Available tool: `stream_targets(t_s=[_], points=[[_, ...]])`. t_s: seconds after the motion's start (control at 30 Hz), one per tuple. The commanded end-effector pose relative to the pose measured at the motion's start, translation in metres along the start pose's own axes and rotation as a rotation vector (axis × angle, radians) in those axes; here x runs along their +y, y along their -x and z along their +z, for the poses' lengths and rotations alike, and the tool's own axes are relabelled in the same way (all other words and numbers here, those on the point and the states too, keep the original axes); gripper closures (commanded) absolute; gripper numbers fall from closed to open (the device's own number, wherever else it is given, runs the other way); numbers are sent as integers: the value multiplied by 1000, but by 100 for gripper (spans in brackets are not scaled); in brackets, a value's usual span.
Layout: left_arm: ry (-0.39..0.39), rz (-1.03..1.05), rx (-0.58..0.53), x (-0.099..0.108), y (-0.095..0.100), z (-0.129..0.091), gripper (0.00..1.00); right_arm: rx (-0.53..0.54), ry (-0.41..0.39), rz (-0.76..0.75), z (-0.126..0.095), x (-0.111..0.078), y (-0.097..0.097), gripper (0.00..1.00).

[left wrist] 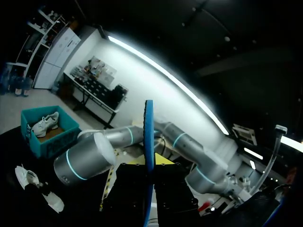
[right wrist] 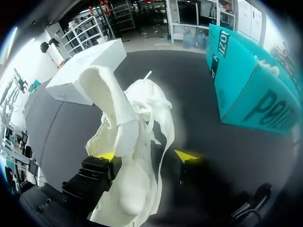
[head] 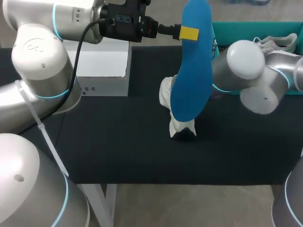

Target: Take the shoe out of the shoebox, open the shoe tongue, remove and reinsert the insole, then place the shoe into the shoebox

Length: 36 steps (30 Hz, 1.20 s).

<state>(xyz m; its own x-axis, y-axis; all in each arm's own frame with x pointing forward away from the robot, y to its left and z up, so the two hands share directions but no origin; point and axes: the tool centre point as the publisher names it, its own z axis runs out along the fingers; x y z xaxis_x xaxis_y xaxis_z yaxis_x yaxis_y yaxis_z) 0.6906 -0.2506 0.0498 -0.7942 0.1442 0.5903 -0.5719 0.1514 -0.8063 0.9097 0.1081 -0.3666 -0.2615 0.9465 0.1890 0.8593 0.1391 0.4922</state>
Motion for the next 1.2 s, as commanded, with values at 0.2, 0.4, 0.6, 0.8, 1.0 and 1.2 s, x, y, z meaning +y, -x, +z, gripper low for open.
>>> stream_targets(t_s=[0.2, 0.4, 0.6, 0.8, 1.0, 1.2], points=[[0, 0, 1, 0, 0, 1, 100, 329, -48, -144, -40, 7, 26, 0], [0, 0, 1, 0, 0, 1, 100, 329, -48, -144, -40, 7, 26, 0], [0, 0, 1, 0, 0, 1, 100, 329, -48, -144, -40, 7, 26, 0], [0, 0, 1, 0, 0, 1, 100, 565, 296, 98, -95, 43, 12, 0], [0, 0, 1, 0, 0, 1, 100, 696, 441, 219, -146, 51, 4, 0], [0, 0, 1, 0, 0, 1, 100, 922, 455, 329, -164, 42, 1, 0]])
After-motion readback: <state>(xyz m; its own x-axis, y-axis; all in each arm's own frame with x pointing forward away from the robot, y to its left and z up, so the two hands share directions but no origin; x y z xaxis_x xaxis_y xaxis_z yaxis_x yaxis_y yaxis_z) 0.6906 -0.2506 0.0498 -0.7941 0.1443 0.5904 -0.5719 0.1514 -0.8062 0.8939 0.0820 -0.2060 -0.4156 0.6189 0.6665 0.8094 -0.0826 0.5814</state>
